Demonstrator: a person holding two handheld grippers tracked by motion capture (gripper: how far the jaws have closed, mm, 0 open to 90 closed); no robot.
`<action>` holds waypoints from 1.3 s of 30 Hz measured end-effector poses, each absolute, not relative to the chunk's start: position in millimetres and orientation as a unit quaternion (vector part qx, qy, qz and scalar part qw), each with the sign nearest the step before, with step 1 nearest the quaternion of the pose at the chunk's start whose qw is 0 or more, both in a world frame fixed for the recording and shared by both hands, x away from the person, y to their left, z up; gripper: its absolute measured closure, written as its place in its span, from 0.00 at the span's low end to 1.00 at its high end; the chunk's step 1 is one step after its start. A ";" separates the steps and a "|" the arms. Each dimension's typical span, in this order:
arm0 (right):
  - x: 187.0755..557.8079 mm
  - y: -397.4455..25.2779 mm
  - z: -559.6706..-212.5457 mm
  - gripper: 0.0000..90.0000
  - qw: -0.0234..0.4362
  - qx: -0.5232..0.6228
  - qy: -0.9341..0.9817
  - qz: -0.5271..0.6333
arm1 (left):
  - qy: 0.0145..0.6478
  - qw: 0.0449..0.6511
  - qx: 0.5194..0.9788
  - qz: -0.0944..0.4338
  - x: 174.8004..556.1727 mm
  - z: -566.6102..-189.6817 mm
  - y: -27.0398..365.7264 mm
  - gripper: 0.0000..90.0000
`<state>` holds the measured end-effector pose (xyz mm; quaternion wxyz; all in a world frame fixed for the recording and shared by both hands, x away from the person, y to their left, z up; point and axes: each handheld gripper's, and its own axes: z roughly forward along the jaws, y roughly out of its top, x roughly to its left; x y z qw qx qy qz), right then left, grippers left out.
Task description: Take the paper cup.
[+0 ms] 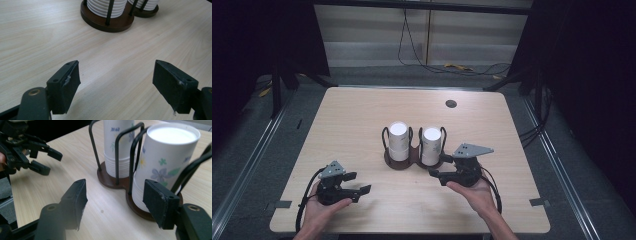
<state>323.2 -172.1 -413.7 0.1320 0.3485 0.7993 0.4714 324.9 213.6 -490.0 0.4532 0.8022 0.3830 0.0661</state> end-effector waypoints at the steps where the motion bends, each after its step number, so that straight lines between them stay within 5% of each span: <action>1: 324.0 -171.4 -412.8 0.41 0.132 0.346 0.799 0.473 | 0.383 0.452 0.803 0.069 324.8 -490.3 212.7 0.24; 39: 389.2 -117.2 -367.9 0.48 0.108 0.266 0.825 0.486 | 0.367 0.450 0.811 0.078 319.4 -488.0 210.1 0.24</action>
